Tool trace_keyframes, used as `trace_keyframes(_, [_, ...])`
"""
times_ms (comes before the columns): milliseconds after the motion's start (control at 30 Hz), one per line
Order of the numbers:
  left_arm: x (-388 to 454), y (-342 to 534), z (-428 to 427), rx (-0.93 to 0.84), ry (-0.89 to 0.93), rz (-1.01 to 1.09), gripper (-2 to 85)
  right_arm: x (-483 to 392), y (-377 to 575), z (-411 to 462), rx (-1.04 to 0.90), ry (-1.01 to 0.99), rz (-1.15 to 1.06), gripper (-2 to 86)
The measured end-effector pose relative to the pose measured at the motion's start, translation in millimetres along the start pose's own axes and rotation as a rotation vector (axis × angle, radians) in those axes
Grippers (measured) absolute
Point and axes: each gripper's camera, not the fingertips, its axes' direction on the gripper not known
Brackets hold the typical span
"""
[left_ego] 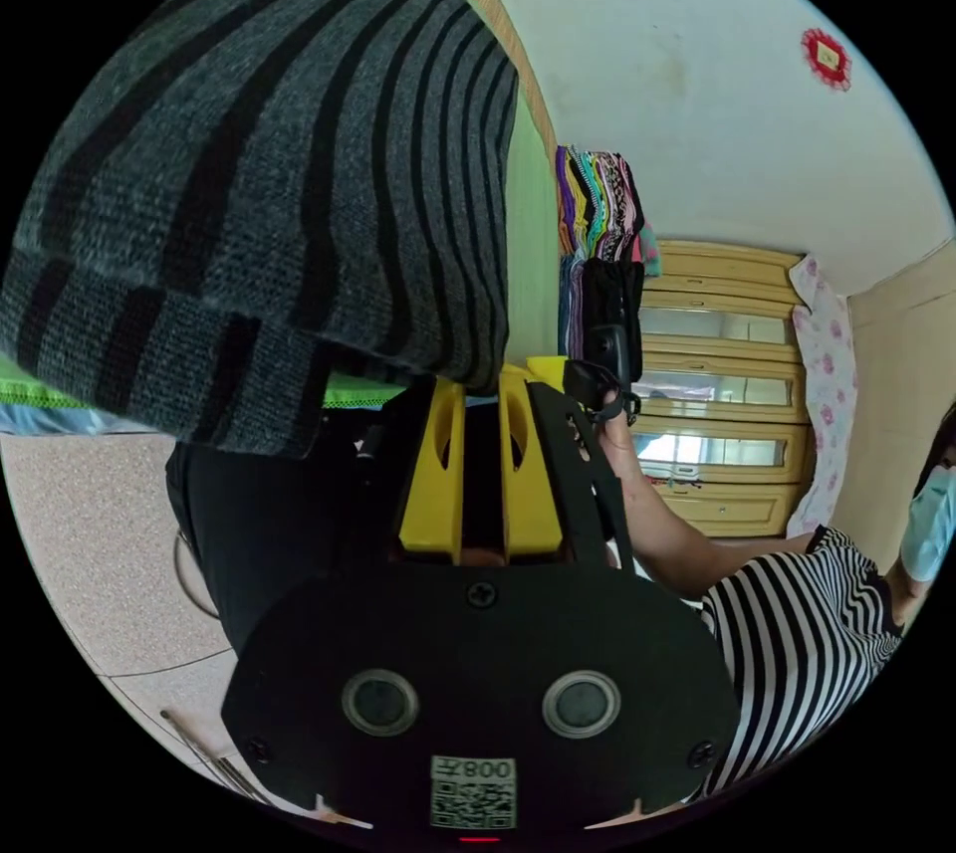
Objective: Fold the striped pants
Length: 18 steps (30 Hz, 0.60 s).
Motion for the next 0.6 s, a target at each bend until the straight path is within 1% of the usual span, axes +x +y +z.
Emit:
trace_keyframes(100, [-4, -1, -4, -0.002, 0.007, 0.008, 5.1, 24, 0, 2, -0.007, -0.083, 0.023, 13.9])
trace_keyframes(367, [-1, -7, -15, -0.019, 0.006, 0.083, 3.4, 62, -7, 14, -0.024, -0.189, 0.045, 14.7])
trace_keyframes(600, [-8, -11, -21, -0.028, 0.023, 0.086, 2.8, 92, -17, 42, -0.055, -0.31, 0.073, 13.8])
